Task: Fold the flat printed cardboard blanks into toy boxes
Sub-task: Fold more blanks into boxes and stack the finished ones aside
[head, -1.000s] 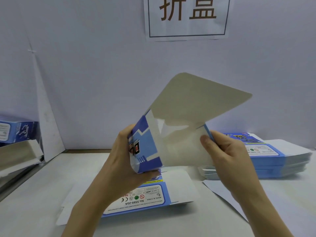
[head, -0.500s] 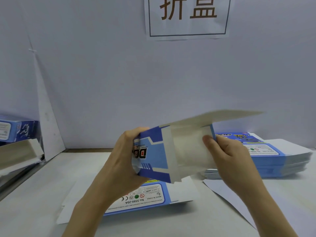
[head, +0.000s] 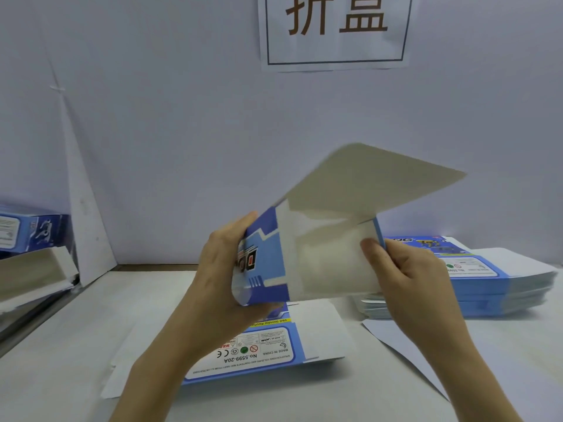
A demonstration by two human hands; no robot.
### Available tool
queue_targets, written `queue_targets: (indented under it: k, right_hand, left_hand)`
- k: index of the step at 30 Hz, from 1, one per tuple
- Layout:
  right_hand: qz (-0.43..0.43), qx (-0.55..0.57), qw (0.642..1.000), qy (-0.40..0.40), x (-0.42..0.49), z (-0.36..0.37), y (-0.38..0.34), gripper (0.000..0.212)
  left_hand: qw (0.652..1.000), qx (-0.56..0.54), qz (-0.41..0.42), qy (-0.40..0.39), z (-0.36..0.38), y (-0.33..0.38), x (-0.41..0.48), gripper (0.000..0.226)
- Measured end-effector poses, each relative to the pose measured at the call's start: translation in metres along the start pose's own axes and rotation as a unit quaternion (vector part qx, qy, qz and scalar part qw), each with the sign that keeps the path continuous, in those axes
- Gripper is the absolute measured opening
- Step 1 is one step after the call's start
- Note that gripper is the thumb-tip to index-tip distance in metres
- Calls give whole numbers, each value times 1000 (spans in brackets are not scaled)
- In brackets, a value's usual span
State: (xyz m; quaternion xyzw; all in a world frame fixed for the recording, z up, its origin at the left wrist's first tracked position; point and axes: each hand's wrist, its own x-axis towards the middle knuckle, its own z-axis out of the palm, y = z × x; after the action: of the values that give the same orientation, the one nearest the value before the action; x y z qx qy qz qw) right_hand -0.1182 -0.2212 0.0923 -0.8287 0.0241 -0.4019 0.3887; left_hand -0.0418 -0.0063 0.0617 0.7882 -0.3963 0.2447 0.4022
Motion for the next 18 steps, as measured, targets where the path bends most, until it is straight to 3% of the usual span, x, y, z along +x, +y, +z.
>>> queue_targets:
  k: [3,5,6,9,10,12,13,18]
  right_hand:
    - [21,-4,998,66,0,1,-2,54]
    - [22,-19,996,82,0,-1,-2,55]
    - [17,-29,996,86,0,-1,-2,56]
    - [8,-44,994,96,-2,1,-6,55]
    - [11,-47,994,99,-3,2,-8,54]
    - [20,-54,993,100,-4,3,-8,53]
    - [25,-55,993,99,-4,3,-7,53]
    - [58,-61,993,85,-4,4,-6,52]
  left_hand:
    - [968,-190,-141,-85,-4,-2,3,117]
    - [945,-258,-135,-149,-3,3,9,97]
    - [946,-263,-129,-137,0,7,11,81]
    - [943,-283,-151,-87,2,15,9,61]
    - [945,-272,-157,-88,4,20,9,65]
    - [945,-253,-166,-122,6,27,6,102]
    - [939,-262,-179,-134,5,28,1,109]
    - [919,-323,-188,-124,3,38,3,114]
